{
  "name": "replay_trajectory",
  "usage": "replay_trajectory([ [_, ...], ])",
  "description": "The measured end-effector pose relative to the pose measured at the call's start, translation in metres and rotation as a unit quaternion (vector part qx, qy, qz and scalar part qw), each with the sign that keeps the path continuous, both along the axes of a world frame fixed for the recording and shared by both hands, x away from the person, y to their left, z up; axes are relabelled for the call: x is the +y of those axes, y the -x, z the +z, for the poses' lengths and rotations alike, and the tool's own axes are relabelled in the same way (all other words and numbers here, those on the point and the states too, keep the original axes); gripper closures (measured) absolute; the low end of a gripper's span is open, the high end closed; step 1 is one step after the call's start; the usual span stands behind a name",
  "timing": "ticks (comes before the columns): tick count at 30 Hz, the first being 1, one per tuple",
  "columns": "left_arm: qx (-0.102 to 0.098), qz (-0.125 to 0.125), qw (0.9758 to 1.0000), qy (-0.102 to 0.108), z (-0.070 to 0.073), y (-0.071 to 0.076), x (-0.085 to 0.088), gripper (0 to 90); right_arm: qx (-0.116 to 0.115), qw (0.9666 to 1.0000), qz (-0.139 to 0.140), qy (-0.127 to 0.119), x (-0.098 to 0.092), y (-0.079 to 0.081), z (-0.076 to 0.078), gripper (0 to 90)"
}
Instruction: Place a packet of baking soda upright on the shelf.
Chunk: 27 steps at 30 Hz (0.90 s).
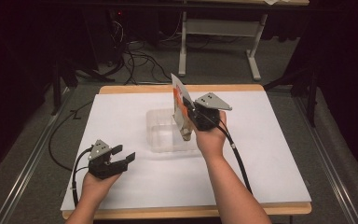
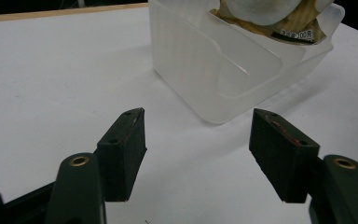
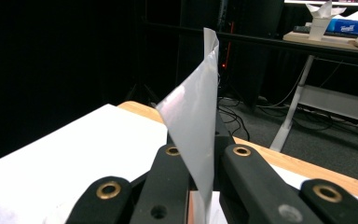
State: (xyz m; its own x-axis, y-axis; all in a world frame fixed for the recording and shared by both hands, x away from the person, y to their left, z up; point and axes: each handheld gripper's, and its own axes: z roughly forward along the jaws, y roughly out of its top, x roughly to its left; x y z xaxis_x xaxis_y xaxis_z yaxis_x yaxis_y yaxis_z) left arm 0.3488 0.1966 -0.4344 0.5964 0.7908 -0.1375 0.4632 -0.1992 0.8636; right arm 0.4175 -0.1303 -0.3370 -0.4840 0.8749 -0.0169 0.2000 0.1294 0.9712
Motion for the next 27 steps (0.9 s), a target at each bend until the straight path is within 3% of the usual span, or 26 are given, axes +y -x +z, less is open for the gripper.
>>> replay_trajectory([
  [5,-0.003,0.0,1.0,0.001,0.001,0.001,0.0,36.6,0.001,1.0,0.003,0.005,0.006,-0.002,-0.002,90.0],
  [8,-0.004,0.0,1.0,-0.002,0.002,0.001,0.0,36.6,-0.005,0.9998,0.004,0.02,0.011,-0.003,-0.003,90.0],
  [27,-0.005,-0.007,0.9999,-0.009,0.001,0.001,-0.003,36.6,-0.002,0.9995,0.001,0.033,0.018,-0.011,-0.014,90.0],
])
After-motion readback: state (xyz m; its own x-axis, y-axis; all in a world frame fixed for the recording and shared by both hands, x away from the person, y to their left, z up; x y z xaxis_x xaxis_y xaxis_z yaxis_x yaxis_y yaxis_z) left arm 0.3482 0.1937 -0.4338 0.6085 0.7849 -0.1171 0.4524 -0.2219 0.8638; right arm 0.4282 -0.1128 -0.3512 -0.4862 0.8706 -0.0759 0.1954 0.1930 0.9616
